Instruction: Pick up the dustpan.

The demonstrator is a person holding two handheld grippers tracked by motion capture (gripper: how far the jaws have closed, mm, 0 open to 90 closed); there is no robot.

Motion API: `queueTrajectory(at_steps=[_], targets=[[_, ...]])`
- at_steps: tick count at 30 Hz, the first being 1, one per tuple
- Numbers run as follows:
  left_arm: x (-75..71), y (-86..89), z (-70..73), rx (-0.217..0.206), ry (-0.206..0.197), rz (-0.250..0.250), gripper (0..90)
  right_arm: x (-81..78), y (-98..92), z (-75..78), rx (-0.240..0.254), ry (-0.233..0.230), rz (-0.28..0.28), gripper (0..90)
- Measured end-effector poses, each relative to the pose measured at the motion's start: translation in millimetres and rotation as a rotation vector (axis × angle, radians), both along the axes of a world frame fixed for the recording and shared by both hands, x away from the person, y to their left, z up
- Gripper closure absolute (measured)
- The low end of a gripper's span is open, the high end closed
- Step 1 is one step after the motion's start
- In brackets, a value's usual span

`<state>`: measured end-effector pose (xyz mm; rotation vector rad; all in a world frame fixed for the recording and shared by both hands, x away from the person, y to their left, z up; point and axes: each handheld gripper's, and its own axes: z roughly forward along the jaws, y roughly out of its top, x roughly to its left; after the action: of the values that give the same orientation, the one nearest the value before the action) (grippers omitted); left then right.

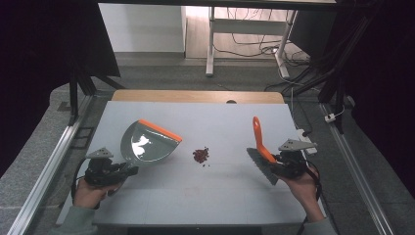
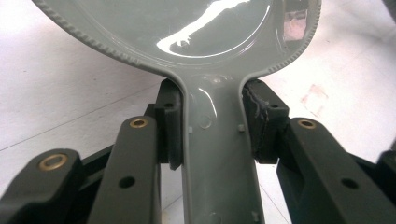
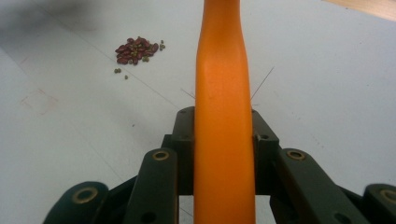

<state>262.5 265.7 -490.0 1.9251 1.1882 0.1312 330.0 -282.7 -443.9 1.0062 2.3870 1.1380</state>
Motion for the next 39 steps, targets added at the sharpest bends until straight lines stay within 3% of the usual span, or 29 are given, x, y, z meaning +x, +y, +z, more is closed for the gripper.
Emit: queueTrajectory(at_steps=[17, 39], targets=[[-2.7, -5.2, 2.5, 0.025, -0.013, -0.096, 61.8, -0.2, -0.6, -0.2, 0.002, 0.001, -0.003, 70.4], [-6.2, -18.9, 2.1, 0.104, -0.012, -0.238, 61.8, -1.3, 0.6, 0.2, 0.004, -0.008, 0.0, 70.3]])
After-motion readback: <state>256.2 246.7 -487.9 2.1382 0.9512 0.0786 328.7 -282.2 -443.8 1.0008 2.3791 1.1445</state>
